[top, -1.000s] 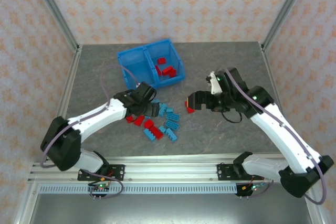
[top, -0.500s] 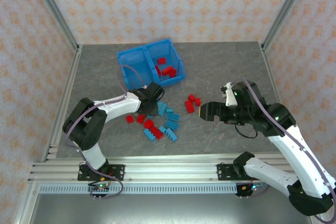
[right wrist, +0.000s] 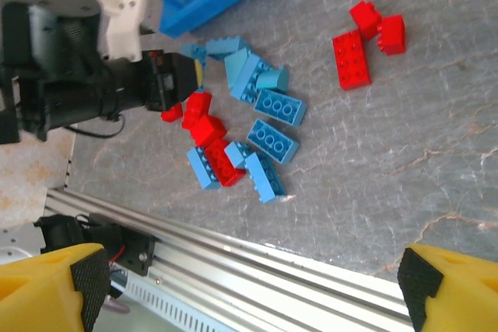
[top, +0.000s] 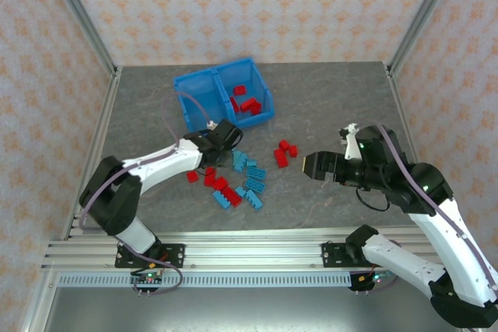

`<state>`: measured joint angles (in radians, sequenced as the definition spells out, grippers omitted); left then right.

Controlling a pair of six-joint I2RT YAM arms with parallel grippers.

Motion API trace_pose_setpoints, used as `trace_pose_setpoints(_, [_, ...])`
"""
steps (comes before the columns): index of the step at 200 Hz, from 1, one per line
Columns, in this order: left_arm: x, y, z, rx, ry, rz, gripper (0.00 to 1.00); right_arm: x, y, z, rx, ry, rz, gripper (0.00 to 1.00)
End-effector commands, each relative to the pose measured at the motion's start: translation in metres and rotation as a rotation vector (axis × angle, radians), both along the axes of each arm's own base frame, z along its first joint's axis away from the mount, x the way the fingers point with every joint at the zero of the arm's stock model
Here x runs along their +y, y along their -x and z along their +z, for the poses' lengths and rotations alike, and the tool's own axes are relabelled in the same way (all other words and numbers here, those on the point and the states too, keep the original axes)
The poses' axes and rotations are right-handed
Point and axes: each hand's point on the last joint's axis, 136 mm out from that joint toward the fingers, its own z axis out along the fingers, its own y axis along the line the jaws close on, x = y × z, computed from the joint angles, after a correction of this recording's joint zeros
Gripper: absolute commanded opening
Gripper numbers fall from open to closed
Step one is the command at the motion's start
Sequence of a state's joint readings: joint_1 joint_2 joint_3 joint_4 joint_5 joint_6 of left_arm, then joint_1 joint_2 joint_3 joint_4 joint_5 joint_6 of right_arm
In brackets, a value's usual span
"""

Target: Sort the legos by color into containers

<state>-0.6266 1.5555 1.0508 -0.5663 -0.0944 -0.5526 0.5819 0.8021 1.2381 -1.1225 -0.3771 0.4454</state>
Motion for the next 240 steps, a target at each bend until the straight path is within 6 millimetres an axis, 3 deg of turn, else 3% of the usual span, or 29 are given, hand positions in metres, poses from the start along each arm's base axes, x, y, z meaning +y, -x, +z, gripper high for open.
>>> trace_pose_setpoints(1, [0.012, -0.008, 0.057, -0.132, -0.008, 0.046, 0.25, -0.005, -0.013, 0.019, -0.09, -0.024, -0.069, 0.96])
trace_pose_setpoints(36, [0.03, -0.037, 0.108, -0.236, 0.01, 0.094, 0.24, -0.005, -0.02, 0.028, -0.132, -0.072, -0.106, 0.96])
trace_pose_setpoints(59, [0.043, -0.076, 0.116, -0.244, 0.008, 0.131, 0.24, -0.006, -0.02, 0.027, -0.138, -0.069, -0.109, 0.97])
trace_pose_setpoints(106, [0.064, -0.167, 0.074, -0.155, 0.052, 0.221, 0.24, -0.007, -0.023, 0.025, -0.135, -0.077, -0.138, 0.97])
trace_pose_setpoints(109, [0.065, -0.171, 0.078, -0.163, 0.057, 0.224, 0.24, -0.007, -0.024, 0.025, -0.134, -0.078, -0.14, 0.97])
trace_pose_setpoints(110, [0.065, -0.174, 0.066, -0.142, 0.048, 0.226, 0.24, -0.007, -0.024, 0.024, -0.134, -0.079, -0.143, 0.97])
trace_pose_setpoints(113, [0.066, -0.178, 0.06, -0.131, 0.042, 0.231, 0.24, -0.008, -0.024, 0.024, -0.133, -0.078, -0.144, 0.97])
trace_pose_setpoints(136, [0.075, -0.205, 0.035, -0.101, 0.04, 0.268, 0.24, -0.007, -0.024, 0.022, -0.12, -0.086, -0.153, 0.97])
trace_pose_setpoints(159, [0.08, -0.222, 0.02, -0.092, 0.056, 0.286, 0.27, -0.007, -0.023, 0.021, -0.112, -0.085, -0.153, 0.96])
trace_pose_setpoints(191, [0.083, -0.229, 0.002, -0.048, 0.067, 0.298, 0.43, -0.009, -0.022, 0.026, -0.119, -0.086, -0.159, 0.96])
trace_pose_setpoints(220, [0.082, -0.226, 0.026, -0.09, 0.091, 0.291, 0.48, -0.009, -0.021, 0.026, -0.115, -0.088, -0.156, 0.97])
trace_pose_setpoints(240, [0.077, -0.215, 0.057, -0.131, 0.135, 0.273, 0.47, -0.008, -0.02, 0.022, -0.104, -0.085, -0.153, 0.96])
